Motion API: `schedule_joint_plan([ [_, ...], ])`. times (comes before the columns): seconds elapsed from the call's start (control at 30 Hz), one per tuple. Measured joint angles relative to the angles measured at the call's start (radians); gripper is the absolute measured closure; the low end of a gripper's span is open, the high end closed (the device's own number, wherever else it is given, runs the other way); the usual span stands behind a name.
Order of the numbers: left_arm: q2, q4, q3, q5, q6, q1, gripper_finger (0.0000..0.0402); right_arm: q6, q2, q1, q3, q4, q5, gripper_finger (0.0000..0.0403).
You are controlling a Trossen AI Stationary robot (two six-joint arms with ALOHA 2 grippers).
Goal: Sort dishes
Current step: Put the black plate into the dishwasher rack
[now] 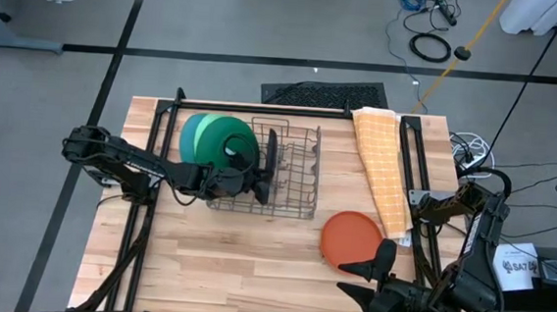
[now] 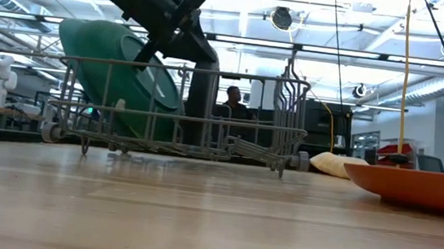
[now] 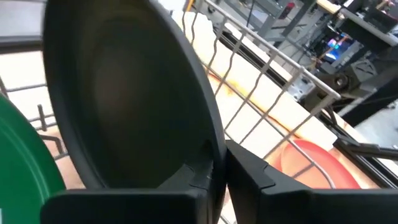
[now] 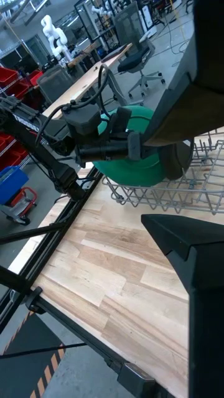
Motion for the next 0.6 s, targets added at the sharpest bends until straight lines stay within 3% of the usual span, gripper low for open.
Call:
schedule_joint_plan([
  [0.4,-0.01,-0.001,0.0,-0.048,0.006,0.0,0.0312,0.0,0.0,-0.001,0.0,0.001,0.0,0.022],
  [0.6,-0.035,-0.005,0.012,-0.085,0.059,0.001,0.0306,0.0,0.0,-0.001,0.0,0.001,-0.001,0.022],
])
